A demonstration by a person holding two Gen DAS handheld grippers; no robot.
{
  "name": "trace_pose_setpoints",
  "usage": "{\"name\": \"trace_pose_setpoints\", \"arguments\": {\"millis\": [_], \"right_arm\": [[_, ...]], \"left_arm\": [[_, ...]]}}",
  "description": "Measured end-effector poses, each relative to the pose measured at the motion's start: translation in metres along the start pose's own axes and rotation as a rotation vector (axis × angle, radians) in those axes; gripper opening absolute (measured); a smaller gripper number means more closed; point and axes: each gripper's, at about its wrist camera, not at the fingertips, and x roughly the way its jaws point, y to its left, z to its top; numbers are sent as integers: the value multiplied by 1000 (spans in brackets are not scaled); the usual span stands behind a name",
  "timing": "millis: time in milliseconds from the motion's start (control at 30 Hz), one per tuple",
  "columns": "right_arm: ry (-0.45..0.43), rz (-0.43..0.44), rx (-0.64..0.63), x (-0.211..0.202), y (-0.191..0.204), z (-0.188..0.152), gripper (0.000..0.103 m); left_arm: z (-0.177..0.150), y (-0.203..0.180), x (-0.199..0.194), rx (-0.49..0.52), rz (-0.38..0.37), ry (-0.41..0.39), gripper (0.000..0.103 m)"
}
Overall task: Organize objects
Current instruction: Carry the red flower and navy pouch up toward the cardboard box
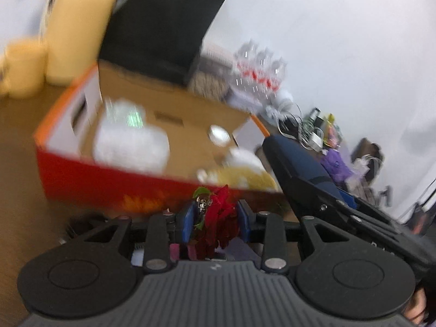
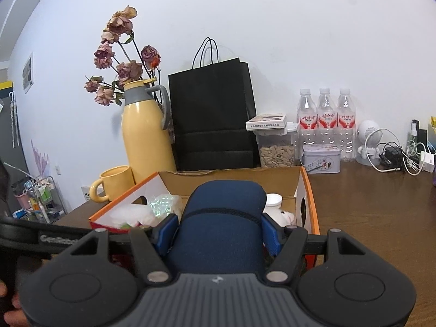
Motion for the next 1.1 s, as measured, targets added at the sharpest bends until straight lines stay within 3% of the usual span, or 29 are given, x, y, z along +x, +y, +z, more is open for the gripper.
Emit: {"name": "trace_pose_setpoints", "arguments": {"millis": [67, 333, 633, 1100], "right_arm": [[-6, -14, 1, -4, -3, -2, 63], [-17, -45, 31, -13, -18, -8, 63], [-17, -44, 36, -11, -20, -14, 63], [-1, -52, 23, -6, -18, -19, 63]], "left_arm": [[-1, 2, 5, -42, -32, 28, 34], [3, -8, 2, -28, -37, -5, 34], [0, -7, 13, -30, -14, 29, 34], [17, -5, -19, -85, -26, -99, 34]]}}
